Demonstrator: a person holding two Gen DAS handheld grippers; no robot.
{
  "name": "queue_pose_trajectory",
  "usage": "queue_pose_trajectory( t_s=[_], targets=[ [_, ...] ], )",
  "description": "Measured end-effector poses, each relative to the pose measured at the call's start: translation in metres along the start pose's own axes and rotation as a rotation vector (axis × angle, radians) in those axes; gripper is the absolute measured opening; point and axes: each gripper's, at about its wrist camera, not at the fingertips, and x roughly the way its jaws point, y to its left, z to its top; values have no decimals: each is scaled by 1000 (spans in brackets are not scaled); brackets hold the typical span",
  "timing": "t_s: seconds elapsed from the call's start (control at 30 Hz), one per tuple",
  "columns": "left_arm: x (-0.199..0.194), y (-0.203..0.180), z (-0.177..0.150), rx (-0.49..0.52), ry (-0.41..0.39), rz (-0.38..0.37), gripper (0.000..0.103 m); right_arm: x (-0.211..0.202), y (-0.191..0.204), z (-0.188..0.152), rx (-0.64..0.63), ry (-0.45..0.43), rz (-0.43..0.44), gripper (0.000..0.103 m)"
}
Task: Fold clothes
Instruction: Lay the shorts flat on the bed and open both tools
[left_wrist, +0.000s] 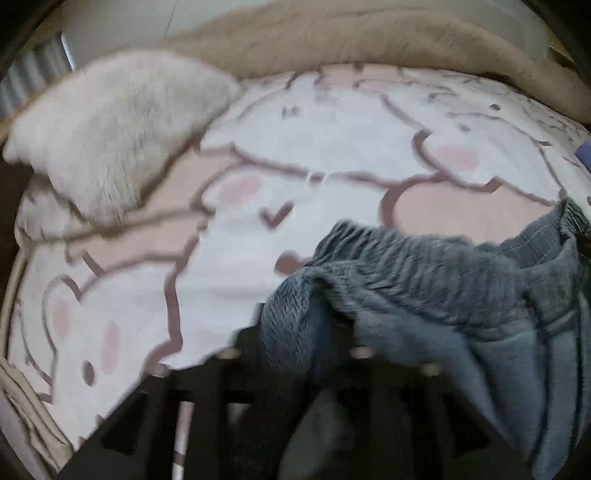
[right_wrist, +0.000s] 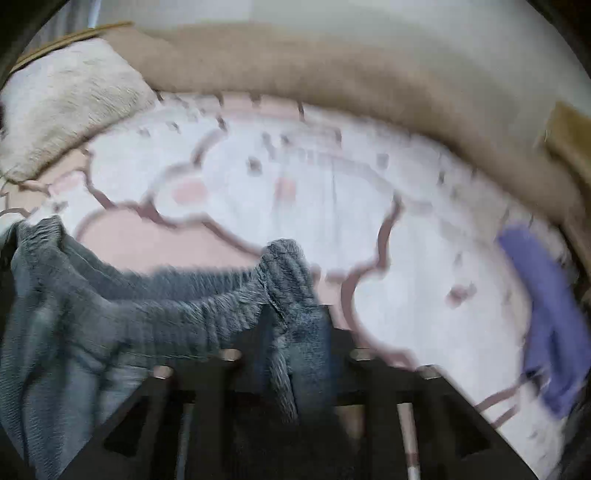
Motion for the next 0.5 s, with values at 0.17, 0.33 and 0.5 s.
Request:
queue_pose_trajectory(
  t_s=[0.17, 0.33, 0.5],
  targets=[
    [-37, 55, -11, -100, 17, -175, 63, -8, -51, -4, 229, -12, 132, 77],
    [-117, 109, -70, -95, 15, -191, 64, -84, -100, -41, 294, -55, 258, 77],
    [-192, 152, -168, -124, 71, -207, 64, -183, -136, -114, 360, -74, 344, 77]
  ],
)
